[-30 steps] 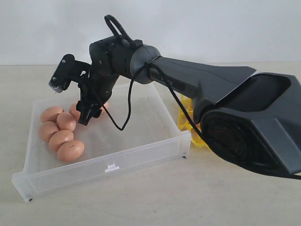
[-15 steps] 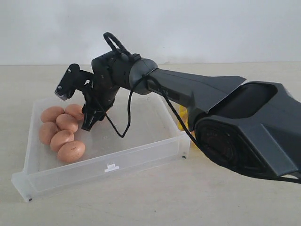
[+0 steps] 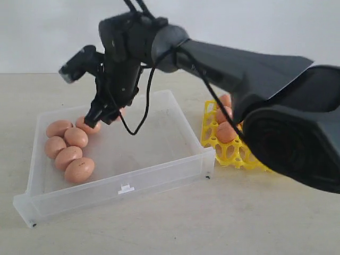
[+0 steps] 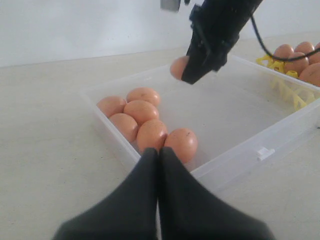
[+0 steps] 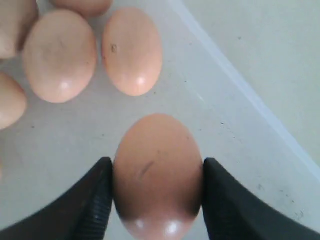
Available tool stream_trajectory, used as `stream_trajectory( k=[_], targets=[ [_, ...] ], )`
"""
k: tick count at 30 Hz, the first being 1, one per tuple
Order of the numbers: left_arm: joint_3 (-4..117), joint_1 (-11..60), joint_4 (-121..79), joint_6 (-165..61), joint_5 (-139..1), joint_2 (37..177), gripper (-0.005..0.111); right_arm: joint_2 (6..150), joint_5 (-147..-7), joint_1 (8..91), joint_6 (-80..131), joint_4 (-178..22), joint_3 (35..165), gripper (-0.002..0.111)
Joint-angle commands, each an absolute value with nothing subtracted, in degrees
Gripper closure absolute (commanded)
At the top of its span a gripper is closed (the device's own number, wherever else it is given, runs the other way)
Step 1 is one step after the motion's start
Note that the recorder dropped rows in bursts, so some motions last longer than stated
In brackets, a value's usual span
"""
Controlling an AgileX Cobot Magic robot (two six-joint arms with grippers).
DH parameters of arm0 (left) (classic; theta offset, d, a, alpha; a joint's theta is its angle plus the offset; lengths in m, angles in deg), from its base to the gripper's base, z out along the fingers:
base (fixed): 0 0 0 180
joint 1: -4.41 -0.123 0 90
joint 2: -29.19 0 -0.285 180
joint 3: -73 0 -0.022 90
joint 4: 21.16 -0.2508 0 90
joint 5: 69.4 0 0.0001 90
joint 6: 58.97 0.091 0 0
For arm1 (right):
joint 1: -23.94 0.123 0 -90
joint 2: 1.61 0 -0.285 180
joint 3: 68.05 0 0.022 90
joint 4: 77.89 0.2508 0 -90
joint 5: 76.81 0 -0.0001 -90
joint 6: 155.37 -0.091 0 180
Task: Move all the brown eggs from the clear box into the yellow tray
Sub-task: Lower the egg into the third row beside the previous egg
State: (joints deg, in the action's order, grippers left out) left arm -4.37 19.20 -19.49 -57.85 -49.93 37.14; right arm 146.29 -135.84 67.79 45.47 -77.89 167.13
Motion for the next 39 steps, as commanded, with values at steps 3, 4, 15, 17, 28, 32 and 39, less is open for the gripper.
stream_trajectory(
  k=[3,4,15,17,28,32,39],
  targets=[
    [-4.22,19.21,-19.05,-57.82,-50.06,36.97,0.111,134.41,-128.79,67.73,34.80,-72.74,159.70,0.109],
    [-4.22,19.21,-19.05,-57.82,-50.06,36.97,0.111,131.03,-122.42,67.85,33.05,-72.95,152.69,0.109],
    [-4.22,19.21,-19.05,-57.82,-50.06,36.97,0.111,100.67,-21.29,64.21,28.78,-39.80,74.67,0.109],
    [-4.22,19.21,-19.05,-57.82,-50.06,36.97,0.111,99.03,-19.50,56.43,28.36,-37.27,65.95,0.109],
    [-4.22,19.21,-19.05,-57.82,-50.06,36.97,0.111,108.28,-18.93,14.70,-40.92,-161.71,80.22,0.109],
    [-4.22,19.21,-19.05,-57.82,-50.06,36.97,0.111,113.03,-23.97,16.00,-33.59,-162.39,81.03,0.109],
    [-4.22,19.21,-19.05,-57.82,-50.06,36.97,0.111,117.34,-24.65,16.60,-25.12,-154.74,81.51,0.109]
  ],
)
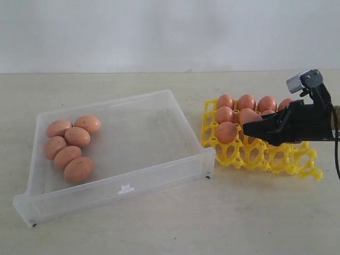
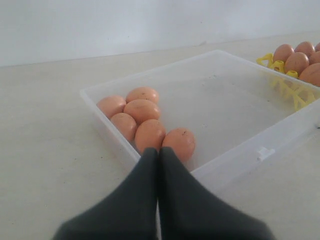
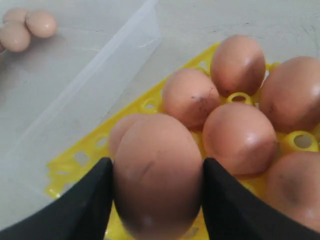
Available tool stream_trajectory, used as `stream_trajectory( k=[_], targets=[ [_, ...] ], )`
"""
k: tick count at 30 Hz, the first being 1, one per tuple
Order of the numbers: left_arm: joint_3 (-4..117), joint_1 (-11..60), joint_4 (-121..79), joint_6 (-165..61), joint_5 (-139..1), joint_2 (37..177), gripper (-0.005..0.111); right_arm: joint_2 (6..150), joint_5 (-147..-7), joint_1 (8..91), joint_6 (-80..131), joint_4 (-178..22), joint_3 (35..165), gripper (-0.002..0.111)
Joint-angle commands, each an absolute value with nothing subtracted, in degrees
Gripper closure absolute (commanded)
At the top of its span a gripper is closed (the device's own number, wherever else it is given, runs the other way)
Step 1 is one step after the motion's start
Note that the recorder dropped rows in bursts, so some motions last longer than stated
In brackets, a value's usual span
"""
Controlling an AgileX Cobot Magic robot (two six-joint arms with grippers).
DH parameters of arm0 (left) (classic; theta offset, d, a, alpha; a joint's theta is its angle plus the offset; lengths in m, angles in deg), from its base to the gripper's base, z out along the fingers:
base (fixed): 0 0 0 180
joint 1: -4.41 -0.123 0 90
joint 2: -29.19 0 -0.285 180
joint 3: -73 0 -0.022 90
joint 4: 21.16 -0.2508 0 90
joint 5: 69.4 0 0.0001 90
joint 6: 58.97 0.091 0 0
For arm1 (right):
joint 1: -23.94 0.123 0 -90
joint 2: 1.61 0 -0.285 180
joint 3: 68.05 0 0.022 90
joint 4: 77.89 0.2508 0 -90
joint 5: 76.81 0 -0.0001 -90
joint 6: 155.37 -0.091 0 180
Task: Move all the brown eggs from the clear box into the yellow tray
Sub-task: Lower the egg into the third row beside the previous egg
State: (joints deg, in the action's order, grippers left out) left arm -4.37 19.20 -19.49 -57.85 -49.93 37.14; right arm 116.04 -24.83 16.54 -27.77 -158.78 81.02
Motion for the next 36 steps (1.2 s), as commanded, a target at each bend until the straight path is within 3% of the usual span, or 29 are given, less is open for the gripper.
stream_trajectory(
  k=[1,25,29,36],
  targets=[
    [-4.22,19.21,-19.05,-57.82,-50.06,36.97,0.111,117.63,-24.65,16.60,-24.65,-154.74,81.51,0.109],
    [-4.22,19.21,-19.05,-57.82,-50.06,36.97,0.111,118.92,-21.78,16.60,-24.49,-152.25,81.51,0.107],
    [-4.22,19.21,-19.05,-57.82,-50.06,36.97,0.111,118.92,-21.41,16.60,-24.49,-152.40,81.51,0.098],
    [-4.22,19.21,-19.05,-57.82,-50.06,36.97,0.111,118.92,-20.91,16.60,-24.49,-152.96,81.51,0.066]
  ],
)
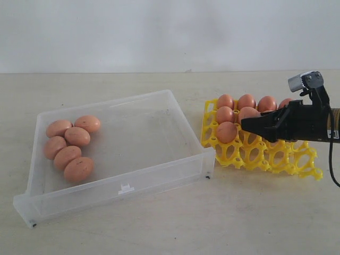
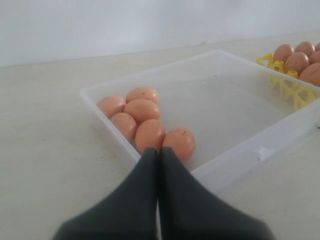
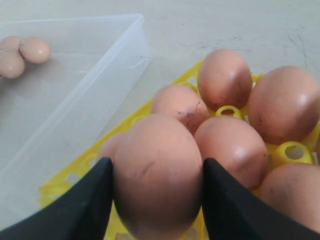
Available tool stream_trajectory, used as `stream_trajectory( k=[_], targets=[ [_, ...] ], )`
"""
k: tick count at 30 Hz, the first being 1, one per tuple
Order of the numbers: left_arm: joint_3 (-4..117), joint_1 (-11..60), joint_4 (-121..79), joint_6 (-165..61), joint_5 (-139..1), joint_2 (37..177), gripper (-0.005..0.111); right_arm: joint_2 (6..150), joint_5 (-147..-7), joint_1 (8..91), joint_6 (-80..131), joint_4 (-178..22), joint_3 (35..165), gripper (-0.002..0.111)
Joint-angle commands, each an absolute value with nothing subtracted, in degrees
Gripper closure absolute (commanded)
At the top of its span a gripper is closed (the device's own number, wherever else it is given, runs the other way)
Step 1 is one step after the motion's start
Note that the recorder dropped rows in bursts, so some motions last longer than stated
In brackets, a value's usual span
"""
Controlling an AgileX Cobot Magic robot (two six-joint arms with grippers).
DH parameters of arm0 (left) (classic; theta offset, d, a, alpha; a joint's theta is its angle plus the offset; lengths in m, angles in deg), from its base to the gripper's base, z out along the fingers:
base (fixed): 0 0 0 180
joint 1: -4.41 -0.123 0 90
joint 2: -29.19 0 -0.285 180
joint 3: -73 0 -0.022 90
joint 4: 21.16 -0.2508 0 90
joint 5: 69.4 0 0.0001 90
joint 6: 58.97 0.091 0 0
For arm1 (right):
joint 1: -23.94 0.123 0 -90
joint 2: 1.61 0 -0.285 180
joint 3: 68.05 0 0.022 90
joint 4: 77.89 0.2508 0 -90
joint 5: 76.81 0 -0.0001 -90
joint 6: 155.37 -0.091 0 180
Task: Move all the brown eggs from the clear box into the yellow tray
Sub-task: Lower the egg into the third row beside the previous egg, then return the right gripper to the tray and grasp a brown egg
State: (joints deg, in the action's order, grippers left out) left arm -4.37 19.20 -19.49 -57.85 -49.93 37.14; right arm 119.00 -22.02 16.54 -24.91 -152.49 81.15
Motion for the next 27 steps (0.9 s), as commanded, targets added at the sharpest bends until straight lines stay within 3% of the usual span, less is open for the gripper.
stream_trajectory(
  k=[1,6,17,20,23,27],
  targets=[
    [-4.22,19.21,-19.05,-57.82,-50.06,36.97,0.111,118.92,-20.91,16.60,-24.49,-152.96,81.51,0.061],
    [-4.22,19.21,-19.05,-57.82,-50.06,36.97,0.111,118.92,-20.91,16.60,-24.49,-152.00,81.51,0.044],
    [-4.22,19.21,-19.05,-57.82,-50.06,36.97,0.111,118.81,-20.91,16.60,-24.49,-148.26,81.51,0.044],
    [-4.22,19.21,-19.05,-57.82,-50.06,36.97,0.111,118.60,-15.40,16.60,-24.49,-146.79,81.51,0.045],
    [-4.22,19.21,-19.05,-57.82,-50.06,36.97,0.111,118.60,-6.85,17.15,-24.49,-145.61,81.77,0.062],
    [-4.22,19.21,-19.05,-57.82,-50.06,36.97,0.111,116.16,-6.85,23.36,-25.45,-143.82,84.57,0.108]
  ],
)
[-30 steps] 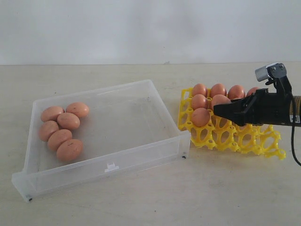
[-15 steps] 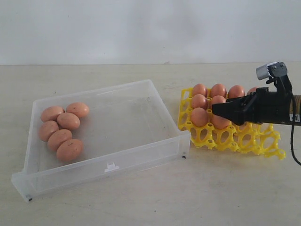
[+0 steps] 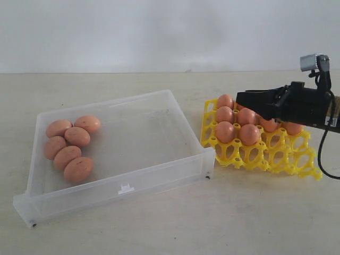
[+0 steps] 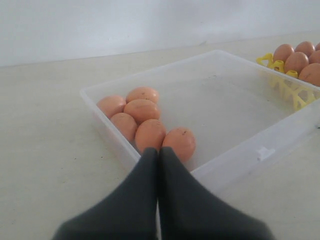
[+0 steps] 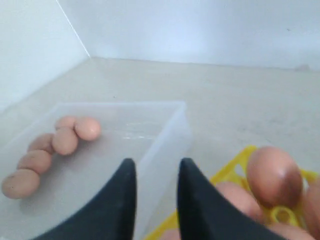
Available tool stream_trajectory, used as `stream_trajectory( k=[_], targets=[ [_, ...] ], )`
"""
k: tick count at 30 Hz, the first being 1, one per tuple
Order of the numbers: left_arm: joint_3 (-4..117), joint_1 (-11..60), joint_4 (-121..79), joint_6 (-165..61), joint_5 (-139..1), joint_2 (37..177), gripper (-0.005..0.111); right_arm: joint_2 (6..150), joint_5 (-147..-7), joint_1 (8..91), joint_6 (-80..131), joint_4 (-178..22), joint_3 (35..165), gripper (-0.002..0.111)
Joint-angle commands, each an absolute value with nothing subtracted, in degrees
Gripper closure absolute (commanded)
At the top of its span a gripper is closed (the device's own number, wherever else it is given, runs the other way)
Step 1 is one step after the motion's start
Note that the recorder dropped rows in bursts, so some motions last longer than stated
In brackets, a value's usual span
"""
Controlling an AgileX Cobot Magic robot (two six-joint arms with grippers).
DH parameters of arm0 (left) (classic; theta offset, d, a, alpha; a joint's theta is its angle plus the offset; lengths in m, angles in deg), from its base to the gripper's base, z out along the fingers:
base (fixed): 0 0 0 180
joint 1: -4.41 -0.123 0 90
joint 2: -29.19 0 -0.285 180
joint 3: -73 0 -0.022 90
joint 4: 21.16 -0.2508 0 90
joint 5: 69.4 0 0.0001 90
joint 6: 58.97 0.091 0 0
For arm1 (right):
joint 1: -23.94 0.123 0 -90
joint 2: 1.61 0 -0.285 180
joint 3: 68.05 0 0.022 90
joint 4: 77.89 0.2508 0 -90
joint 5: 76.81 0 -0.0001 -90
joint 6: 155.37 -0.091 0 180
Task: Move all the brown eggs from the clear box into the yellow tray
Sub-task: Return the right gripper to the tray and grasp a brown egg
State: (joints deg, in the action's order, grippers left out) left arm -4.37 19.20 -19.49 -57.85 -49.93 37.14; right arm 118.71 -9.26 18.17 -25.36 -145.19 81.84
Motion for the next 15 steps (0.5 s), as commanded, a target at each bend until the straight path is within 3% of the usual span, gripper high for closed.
stream_trajectory(
  k=[1,6,11,15],
  targets=[
    [-4.22,19.21,-19.05,-57.82,-50.06,36.97,0.111,115.89,-6.85,25.92,-25.03,-143.25,86.10,0.108],
    [-4.22,19.21,-19.05,-57.82,-50.06,36.97,0.111,115.74,-13.79,41.21,-24.05,-137.12,96.68,0.108],
    [-4.22,19.21,-19.05,-57.82,-50.06,36.97,0.111,117.88,-48.77,59.90,-13.80,-135.07,112.26,0.108],
    [-4.22,19.21,-19.05,-57.82,-50.06,36.97,0.111,125.11,-76.37,68.98,0.56,-135.07,123.37,0.108]
  ],
)
